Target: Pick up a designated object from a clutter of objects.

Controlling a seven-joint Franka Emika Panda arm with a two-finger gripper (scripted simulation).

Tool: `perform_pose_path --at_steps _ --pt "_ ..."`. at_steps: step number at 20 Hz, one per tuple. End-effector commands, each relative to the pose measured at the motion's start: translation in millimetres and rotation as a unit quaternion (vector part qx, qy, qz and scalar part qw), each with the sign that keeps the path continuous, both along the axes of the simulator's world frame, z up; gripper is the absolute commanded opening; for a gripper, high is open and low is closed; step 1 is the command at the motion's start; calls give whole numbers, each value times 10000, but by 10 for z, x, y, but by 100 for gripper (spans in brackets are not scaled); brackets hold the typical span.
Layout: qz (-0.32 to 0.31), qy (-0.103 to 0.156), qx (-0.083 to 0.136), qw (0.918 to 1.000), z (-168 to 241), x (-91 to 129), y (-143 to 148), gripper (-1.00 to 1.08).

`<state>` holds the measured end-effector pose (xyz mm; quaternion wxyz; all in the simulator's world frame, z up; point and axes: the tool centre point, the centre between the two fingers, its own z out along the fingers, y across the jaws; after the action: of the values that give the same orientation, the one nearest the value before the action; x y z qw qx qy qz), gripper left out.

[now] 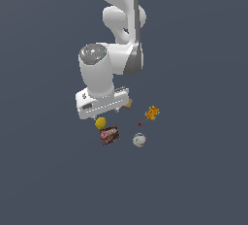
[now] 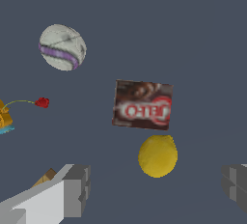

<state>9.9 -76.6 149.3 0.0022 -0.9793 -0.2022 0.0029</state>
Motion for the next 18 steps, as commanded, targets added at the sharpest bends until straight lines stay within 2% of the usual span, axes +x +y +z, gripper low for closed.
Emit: perform_pose_path --at_steps 1,9,18 --pt "167 -13 3 9999 -187 -43 -113 100" --pt "511 -30 -6 9987 -582 -175 -356 100" --pt "611 -28 -12 9981 -702 -227 -430 100"
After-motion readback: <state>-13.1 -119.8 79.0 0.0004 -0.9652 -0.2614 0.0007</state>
